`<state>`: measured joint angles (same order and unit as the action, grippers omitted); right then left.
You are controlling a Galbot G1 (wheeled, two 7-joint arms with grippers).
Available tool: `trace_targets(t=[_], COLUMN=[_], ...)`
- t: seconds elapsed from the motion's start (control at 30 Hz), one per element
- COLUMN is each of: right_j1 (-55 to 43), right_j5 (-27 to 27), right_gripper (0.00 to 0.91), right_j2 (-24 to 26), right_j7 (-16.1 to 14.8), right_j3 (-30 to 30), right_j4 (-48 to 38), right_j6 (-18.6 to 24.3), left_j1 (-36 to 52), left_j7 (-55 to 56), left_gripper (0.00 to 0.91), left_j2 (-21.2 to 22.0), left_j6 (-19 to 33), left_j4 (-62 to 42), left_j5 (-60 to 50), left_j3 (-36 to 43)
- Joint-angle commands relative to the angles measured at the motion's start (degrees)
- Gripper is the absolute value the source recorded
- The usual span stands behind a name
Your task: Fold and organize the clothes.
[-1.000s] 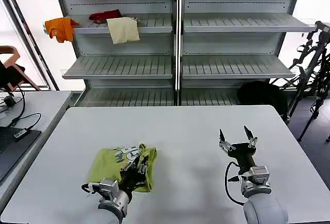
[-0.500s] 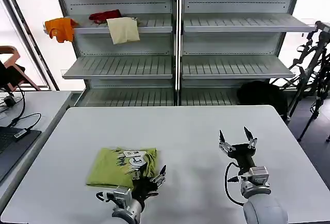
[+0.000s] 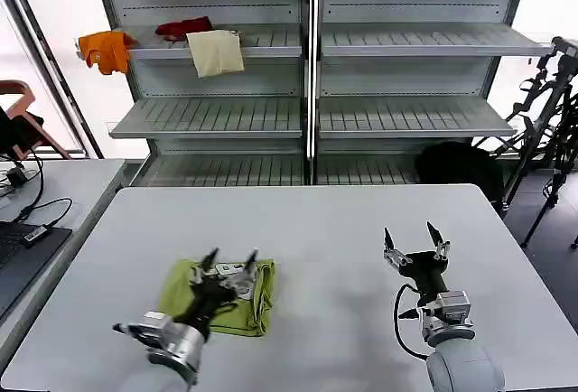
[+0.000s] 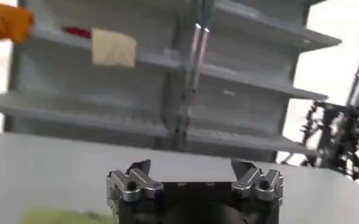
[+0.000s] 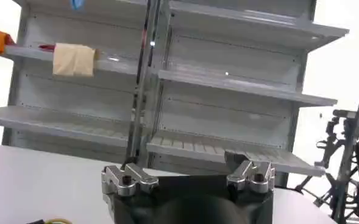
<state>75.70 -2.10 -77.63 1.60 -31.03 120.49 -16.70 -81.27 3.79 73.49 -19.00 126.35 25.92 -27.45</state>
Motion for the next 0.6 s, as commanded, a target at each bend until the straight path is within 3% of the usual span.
trace_targets(t=[0.03, 0.33, 0.6], right_j1=[-0.18, 0.05, 0.60], right_j5=[-0.04, 0.00, 0.00], right_gripper=[0.907, 0.907, 0.907], right_j2=[0.05, 0.19, 0.16], right_j7=[0.00, 0.04, -0.02], right_j3=[0.09, -0.12, -0.63], right_j4=[-0.16, -0.10, -0.20], right_j6=[0.01, -0.01, 0.31], left_j1=[-1.02, -4.36, -6.10], left_j7=[-6.40, -6.66, -6.70], left_gripper=[0.907, 0.907, 0.907], left_j2=[-6.45, -2.97, -2.62], left_j6=[-2.84, -4.29, -3.34], left_j4=[-4.76, -8.84, -10.94], left_j5=[11.95, 4.28, 1.83], left_j3=[-23.51, -16.89, -15.14])
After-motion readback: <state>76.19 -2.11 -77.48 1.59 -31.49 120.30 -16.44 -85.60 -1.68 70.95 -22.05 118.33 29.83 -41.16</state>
